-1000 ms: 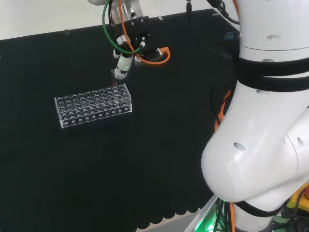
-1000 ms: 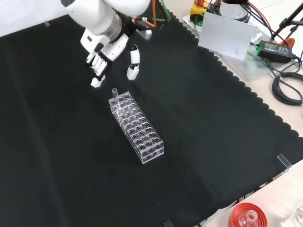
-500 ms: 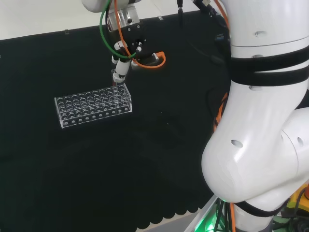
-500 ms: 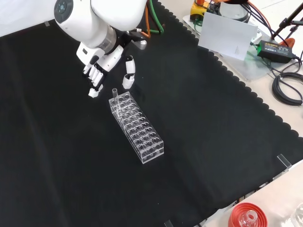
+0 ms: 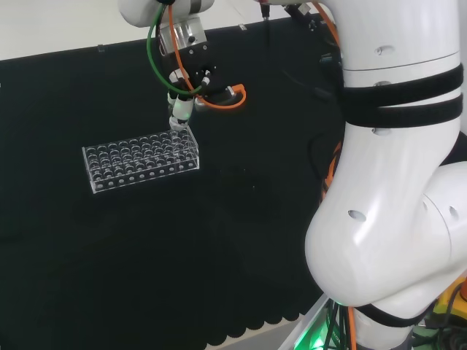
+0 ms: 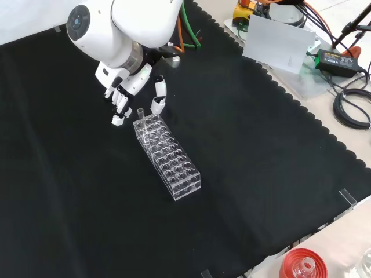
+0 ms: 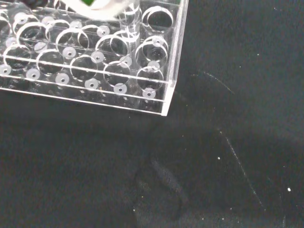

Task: Pick up the test tube.

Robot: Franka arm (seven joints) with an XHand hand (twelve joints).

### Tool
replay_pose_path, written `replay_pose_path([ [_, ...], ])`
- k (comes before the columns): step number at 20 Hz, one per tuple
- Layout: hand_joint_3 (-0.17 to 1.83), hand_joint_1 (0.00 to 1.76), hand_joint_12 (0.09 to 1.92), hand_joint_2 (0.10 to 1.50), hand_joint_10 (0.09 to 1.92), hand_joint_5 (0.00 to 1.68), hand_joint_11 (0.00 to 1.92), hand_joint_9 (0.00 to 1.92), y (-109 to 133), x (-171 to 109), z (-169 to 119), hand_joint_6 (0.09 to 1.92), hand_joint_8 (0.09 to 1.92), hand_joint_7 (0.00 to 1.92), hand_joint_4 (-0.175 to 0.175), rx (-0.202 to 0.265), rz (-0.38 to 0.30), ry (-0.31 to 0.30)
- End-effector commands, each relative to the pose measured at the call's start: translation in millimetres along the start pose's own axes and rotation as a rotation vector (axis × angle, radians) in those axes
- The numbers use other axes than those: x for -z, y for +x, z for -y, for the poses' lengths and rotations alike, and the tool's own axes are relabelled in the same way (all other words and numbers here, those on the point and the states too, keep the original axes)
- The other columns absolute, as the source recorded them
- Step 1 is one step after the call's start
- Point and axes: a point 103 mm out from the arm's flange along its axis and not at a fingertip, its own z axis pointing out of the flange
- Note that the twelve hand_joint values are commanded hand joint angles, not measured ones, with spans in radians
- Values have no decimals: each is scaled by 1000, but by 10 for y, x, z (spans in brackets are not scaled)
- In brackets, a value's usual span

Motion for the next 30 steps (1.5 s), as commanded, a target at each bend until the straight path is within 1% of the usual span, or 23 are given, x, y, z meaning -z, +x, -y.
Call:
replay_pose_path([
  [1,543,887,1518,708,904,373,202,511,30,-12,10,235,875,637,-113,-5,-22,-10],
  [2,546,895,1513,707,890,375,218,534,45,-10,7,309,862,668,-118,-8,-32,-13],
  [5,572,932,1490,695,843,388,288,641,83,22,-32,632,831,796,-140,-15,-60,-18],
  [6,585,942,1485,690,832,388,307,672,97,39,-50,708,826,829,-145,-15,-65,-16],
  [8,606,959,1480,679,817,407,336,729,132,78,-80,801,822,883,-158,-9,-70,-19],
  [10,622,971,1474,672,807,436,356,771,168,115,-105,849,818,924,-168,-4,-68,-26],
  [12,633,980,1469,667,801,466,374,803,200,142,-121,876,815,958,-174,0,-69,-32],
  [17,657,1008,1456,653,772,558,408,875,240,157,-130,904,790,1053,-175,2,-67,-38],
  [23,722,1148,1404,620,658,851,520,1098,293,123,-133,836,641,1360,-175,-10,-49,-50],
  [25,499,1171,1391,786,633,1008,556,1166,286,127,-133,859,594,1427,-175,-19,-48,-63],
  [26,407,1177,1382,841,621,1056,574,1194,280,132,-134,845,576,1453,-175,-28,-56,-72],
  [28,318,1184,1362,886,599,1112,610,1241,276,144,-135,803,549,1495,-175,-41,-73,-89],
  [30,309,1191,1339,878,582,1154,652,1286,281,160,-137,747,528,1534,-175,-49,-74,-108],
])
